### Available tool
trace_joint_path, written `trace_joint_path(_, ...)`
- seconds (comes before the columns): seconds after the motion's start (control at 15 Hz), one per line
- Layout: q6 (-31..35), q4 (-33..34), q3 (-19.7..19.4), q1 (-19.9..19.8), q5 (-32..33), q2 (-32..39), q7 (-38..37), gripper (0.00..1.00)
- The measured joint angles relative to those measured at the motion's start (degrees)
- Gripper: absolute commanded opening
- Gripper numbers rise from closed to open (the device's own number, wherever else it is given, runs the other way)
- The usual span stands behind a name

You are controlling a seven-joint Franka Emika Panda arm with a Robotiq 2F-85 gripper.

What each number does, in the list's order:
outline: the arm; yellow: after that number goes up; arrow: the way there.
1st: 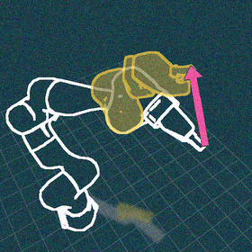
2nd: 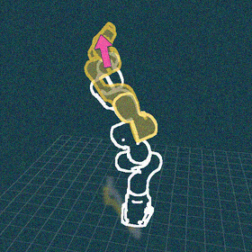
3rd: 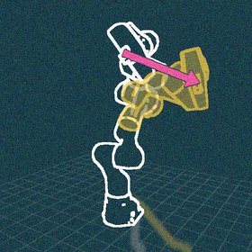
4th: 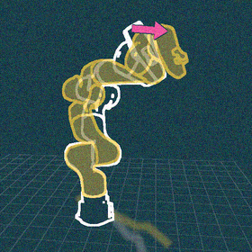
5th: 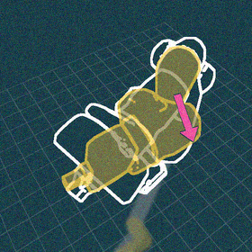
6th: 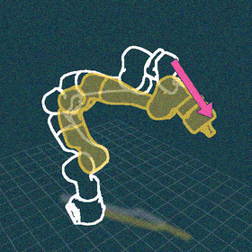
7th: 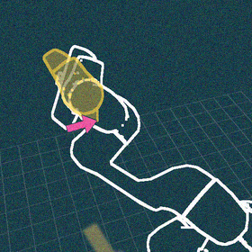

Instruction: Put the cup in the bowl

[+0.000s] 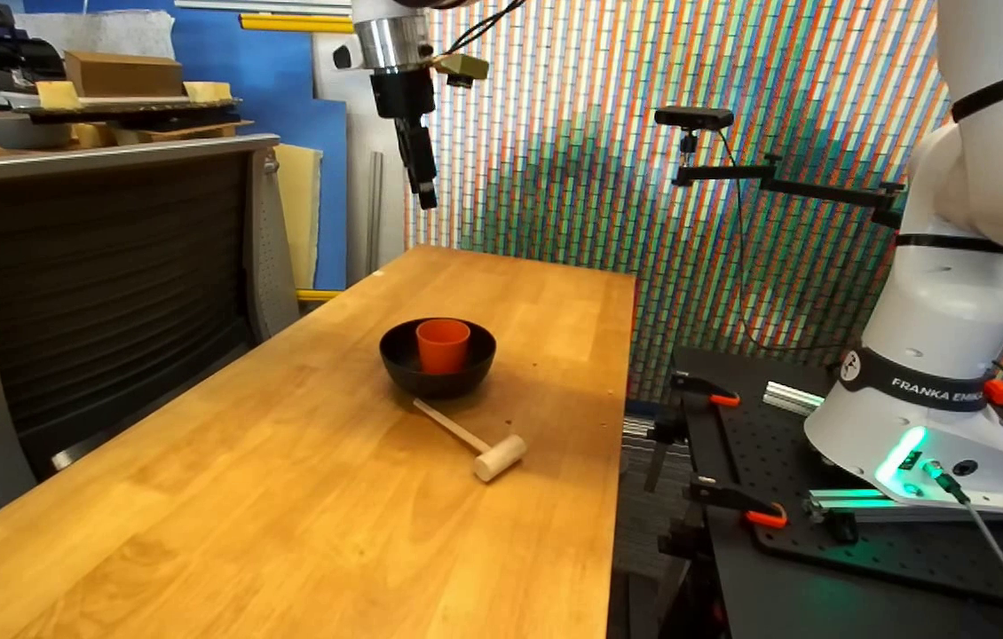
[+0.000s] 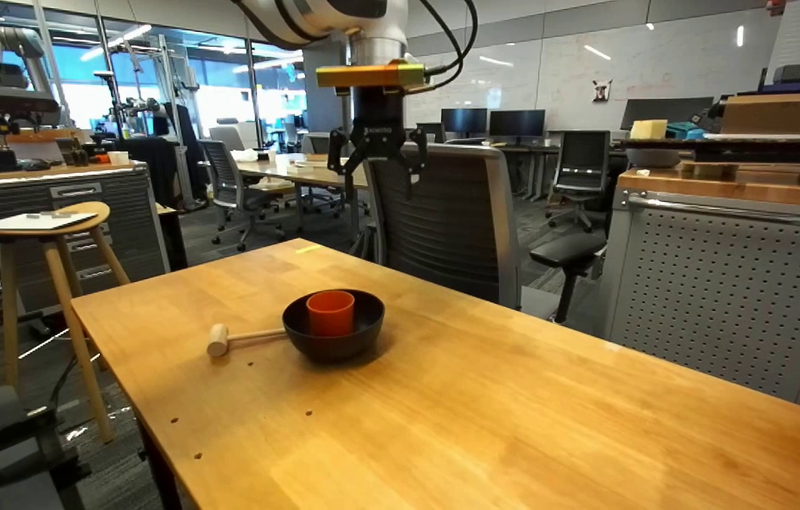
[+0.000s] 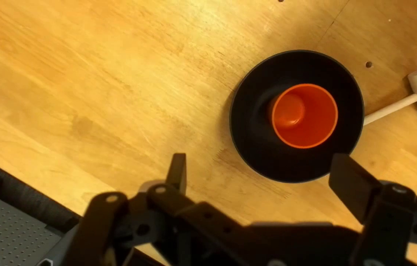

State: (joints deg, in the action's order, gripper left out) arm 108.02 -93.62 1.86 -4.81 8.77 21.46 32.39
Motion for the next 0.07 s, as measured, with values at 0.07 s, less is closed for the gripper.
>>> trace_joint_path(0.07,-0.01,-0.01,-0.02,-0.05,0.00,-0.15,0.00,1.00)
